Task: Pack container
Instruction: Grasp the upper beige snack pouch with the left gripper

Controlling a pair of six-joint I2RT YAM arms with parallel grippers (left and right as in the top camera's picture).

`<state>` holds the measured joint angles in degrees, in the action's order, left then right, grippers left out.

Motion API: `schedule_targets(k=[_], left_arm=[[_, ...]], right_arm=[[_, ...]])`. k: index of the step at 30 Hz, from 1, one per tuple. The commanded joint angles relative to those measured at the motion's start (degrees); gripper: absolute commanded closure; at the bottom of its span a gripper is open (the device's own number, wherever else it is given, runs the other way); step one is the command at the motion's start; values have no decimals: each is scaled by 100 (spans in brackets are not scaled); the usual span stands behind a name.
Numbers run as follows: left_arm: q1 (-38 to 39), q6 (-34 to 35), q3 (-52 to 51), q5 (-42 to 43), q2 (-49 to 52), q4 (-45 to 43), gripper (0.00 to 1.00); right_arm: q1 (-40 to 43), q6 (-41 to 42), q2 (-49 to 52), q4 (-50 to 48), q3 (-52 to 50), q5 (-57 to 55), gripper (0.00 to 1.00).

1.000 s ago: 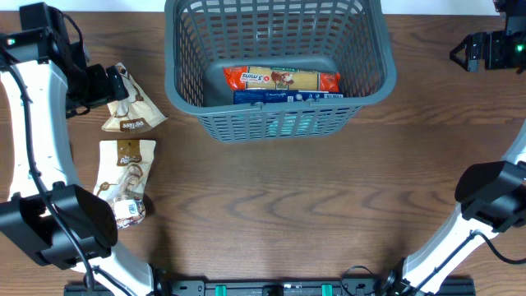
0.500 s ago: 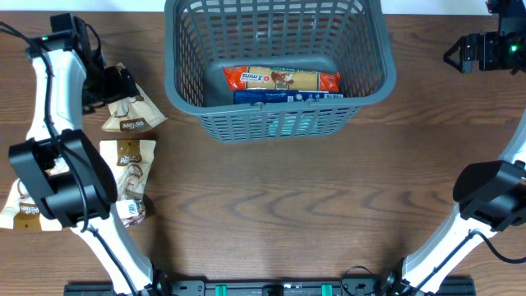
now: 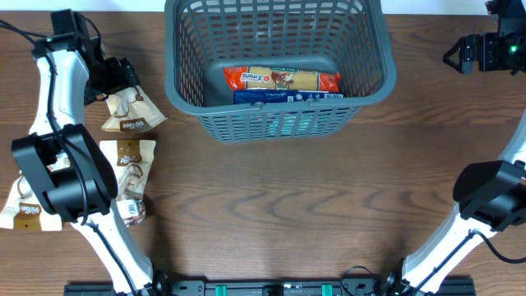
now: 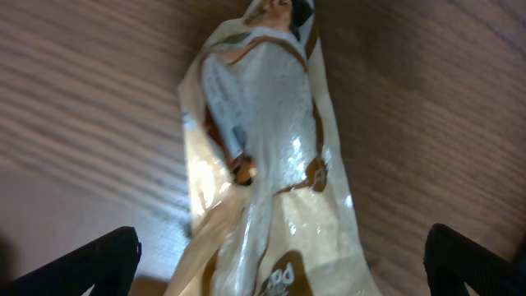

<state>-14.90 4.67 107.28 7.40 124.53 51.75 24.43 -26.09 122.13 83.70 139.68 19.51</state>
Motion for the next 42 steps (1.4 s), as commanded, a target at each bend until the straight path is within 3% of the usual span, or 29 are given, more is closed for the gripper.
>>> schedule_targets(k=[1,10,29,31,34,42], left_arm=[[-9,59,72,229,107,-129,1],[-2,341,39,-286,341,-254,1],[13,597,-2,-516,922,-234,0],[13,595,-4,-518,922,-188,5],[13,595,-15,-542,922,-146,24],[13,597,-17,-555,922,-109,58]], right_arm=[[-66,76,4,39,2,44,1],[-195,76,4,42,2,44,1],[-321,76,4,122,2,42,1],[-321,76,4,122,2,42,1],[-321,76,4,122,2,42,1],[-321,76,4,127,2,42,1]])
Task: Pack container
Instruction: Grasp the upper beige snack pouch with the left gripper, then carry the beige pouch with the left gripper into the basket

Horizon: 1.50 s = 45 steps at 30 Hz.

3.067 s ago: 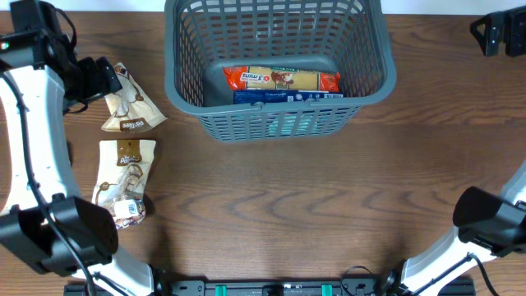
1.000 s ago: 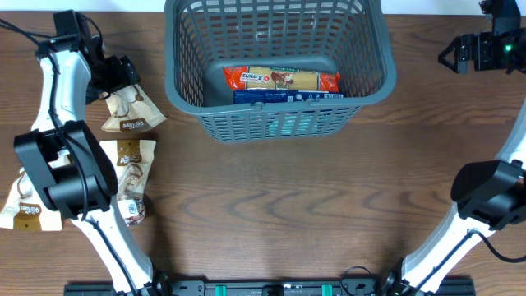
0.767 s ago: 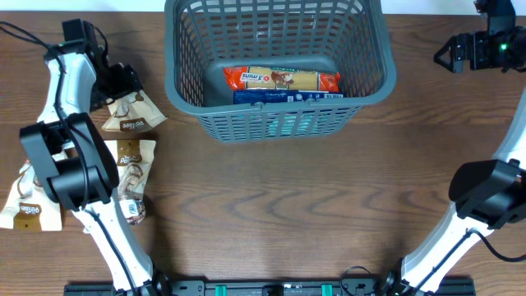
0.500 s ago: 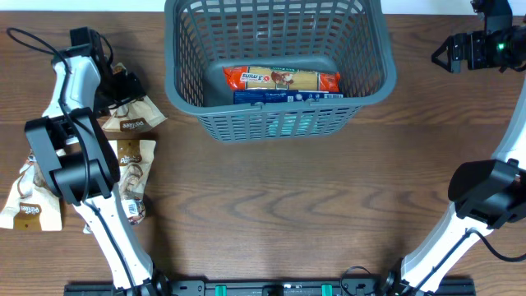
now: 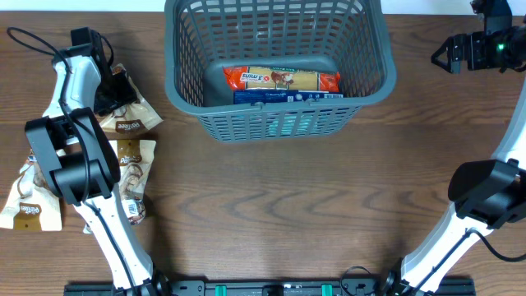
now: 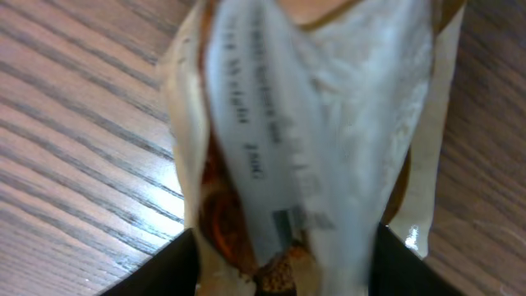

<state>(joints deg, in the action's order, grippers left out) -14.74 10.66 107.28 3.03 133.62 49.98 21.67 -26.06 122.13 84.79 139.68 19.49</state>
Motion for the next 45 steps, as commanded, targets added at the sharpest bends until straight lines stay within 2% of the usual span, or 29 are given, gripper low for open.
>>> schedule_targets(k=[1,5,7,15,22,28,37,45], left_arm=[[-2,-2,-17,-118,13,76,63],[-2,-2,-17,-118,13,118,87],[4,-4,-17,-120,13,140,94],[9,-4,-15,-118,-2,308,94],[9,-4,-11,-190,-450,592,94],[72,-9,-11,-743,-1390,680,94],[103,-39,-11,-809,-2745,748,94],[435,-577,-11,-809,-3906,426,94]], right_arm=[[-46,74,4,24,2,44,1],[-46,74,4,37,2,46,1],[-46,74,4,37,2,46,1],[-46,76,4,39,2,46,1],[-46,74,4,37,2,44,1],[-46,74,4,37,2,44,1],[-46,74,4,52,2,44,1],[-46,74,4,52,2,44,1]])
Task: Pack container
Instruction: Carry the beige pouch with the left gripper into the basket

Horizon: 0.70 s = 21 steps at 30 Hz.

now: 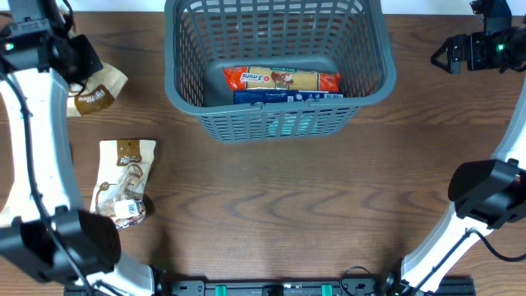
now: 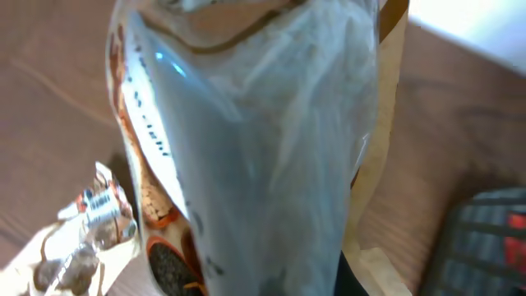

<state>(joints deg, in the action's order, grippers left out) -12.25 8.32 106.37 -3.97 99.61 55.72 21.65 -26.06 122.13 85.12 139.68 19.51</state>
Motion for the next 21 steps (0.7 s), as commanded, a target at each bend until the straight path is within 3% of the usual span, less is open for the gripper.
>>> schedule_targets(k=[1,5,15,21], left_arm=[[275,-439,81,-103,-634,-216,94],[890,-1115,81,-103,-1060,-614,94],[2914,-3578,79,-87,-1191,-1740,94],[3274,-5158,79,1303,-820,-1985,94]], right_arm=[[-44,74,4,20,2,42,1],[-44,74,4,20,2,42,1],[-44,74,4,44,2,42,1],[-44,74,4,48,2,44,1]])
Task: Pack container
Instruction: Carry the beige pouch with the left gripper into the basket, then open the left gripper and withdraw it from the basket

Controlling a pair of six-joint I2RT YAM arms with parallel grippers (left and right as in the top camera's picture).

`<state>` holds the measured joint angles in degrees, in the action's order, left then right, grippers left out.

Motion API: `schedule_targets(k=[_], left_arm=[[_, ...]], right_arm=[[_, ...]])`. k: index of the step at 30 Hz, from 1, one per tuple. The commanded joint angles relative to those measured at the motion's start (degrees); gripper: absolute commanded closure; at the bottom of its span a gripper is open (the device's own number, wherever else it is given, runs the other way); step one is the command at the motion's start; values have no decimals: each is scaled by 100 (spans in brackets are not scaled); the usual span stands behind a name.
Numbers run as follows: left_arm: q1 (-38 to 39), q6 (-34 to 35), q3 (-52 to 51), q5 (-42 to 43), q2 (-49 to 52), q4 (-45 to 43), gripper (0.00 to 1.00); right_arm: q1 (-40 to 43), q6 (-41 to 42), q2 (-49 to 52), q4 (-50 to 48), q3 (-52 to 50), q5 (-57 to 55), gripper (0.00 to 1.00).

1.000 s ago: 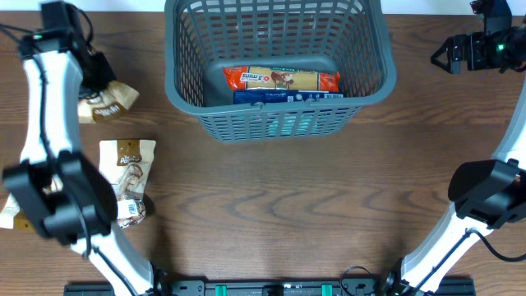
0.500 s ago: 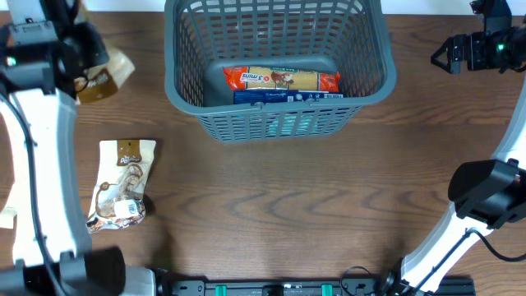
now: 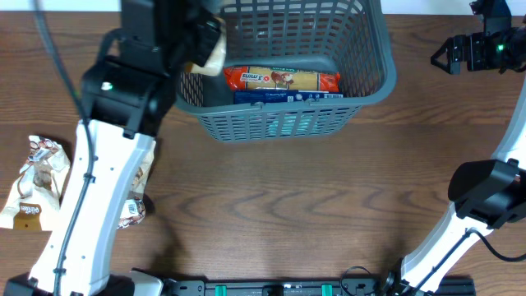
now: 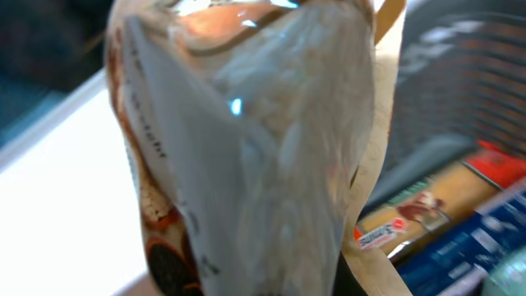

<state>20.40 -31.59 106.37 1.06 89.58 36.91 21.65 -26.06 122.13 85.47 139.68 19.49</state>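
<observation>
My left gripper [image 3: 200,37] is shut on a tan snack bag [image 3: 211,54] with a clear window, held over the left rim of the grey basket [image 3: 374,78]. The bag [image 4: 246,148] fills the left wrist view and hides the fingertips. Below it in the basket lie an orange-and-yellow pasta packet [image 3: 282,79] [image 4: 419,218] and a blue packet [image 3: 288,97] [image 4: 472,255]. My right gripper [image 3: 448,54] hangs open and holds nothing at the far right, away from the basket.
One similar snack bag [image 3: 33,185] lies at the table's left edge. Another [image 3: 136,193] is partly under my left arm. The left arm's white link [image 3: 90,189] stretches from the front edge up to the basket.
My left gripper, still shut on the snack bag, has moved from the table's far left corner to the basket's left rim. The right arm has not moved.
My left gripper was open over a snack bag lying on the table at the left. Then it was down around that bag. Later it held the bag lifted at the far left, and now the bag is over the basket's edge.
</observation>
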Motion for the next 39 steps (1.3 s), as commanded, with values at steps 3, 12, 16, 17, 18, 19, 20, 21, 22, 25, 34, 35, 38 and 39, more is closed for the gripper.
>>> schedule_targets(k=[3,12,16,17,18,19,20,21,22,25,34,35,38,39], left_arm=[[9,-1624,79,1598,551,-107,94],[20,-1812,79,2426,1851,-85,94],[44,-1810,79,2428,2271,61,94],[48,-1808,79,2428,2341,120,94],[48,-1808,79,2428,2396,164,93],[48,-1805,79,2428,2448,214,87],[48,-1805,79,2426,2479,271,83],[48,-1803,79,2426,2492,317,76],[46,-1801,79,2424,2492,339,72],[46,-1788,79,2422,2452,352,53],[39,-1762,79,2083,1919,509,41],[39,-1762,79,1786,1797,560,41],[11,-1744,79,710,1386,752,40],[-24,-1681,79,431,1250,807,36]], right_arm=[[-44,74,4,28,2,46,1],[-44,74,4,55,2,44,1],[-44,74,4,55,2,44,1],[-44,74,4,55,2,44,1],[-44,74,4,55,2,44,1],[-44,74,4,57,2,44,1],[-42,74,4,59,2,44,1],[-44,74,4,68,2,44,1],[-44,74,4,70,2,44,1],[-42,74,4,74,2,44,1],[-44,74,4,92,2,44,1],[-42,74,4,92,2,44,1],[-44,74,4,92,2,44,1],[-44,74,4,92,2,44,1]])
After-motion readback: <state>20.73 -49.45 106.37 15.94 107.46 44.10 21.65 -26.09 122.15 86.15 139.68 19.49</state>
